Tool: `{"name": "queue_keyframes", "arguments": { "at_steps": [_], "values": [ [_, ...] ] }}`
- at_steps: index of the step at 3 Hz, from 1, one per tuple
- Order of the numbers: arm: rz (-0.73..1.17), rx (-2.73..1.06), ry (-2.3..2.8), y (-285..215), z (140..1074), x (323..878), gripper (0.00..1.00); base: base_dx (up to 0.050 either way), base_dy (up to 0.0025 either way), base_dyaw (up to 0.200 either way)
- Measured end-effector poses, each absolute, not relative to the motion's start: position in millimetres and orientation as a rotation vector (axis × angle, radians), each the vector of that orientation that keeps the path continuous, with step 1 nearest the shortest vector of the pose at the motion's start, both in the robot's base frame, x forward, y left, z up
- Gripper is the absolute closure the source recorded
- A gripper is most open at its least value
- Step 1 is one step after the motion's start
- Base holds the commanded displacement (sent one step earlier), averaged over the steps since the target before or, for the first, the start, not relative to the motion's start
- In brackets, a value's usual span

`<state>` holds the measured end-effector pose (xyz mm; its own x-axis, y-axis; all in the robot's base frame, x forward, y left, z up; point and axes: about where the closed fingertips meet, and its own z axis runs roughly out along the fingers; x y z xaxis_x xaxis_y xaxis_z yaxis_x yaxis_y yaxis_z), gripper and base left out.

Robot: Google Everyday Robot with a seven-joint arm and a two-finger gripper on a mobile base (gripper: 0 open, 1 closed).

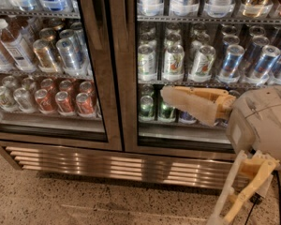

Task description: Open right fridge door

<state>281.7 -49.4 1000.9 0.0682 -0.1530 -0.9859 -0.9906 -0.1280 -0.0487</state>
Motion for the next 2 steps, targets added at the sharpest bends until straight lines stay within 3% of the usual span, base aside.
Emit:
{"name": "queue_keyframes", "arguments": {
  "at_steps": [2],
  "values": [
    [1.206, -1.417, 1.281, -49.5, 995.1, 286.9, 0.00, 0.000, 0.00000, 0.000]
  ]
}}
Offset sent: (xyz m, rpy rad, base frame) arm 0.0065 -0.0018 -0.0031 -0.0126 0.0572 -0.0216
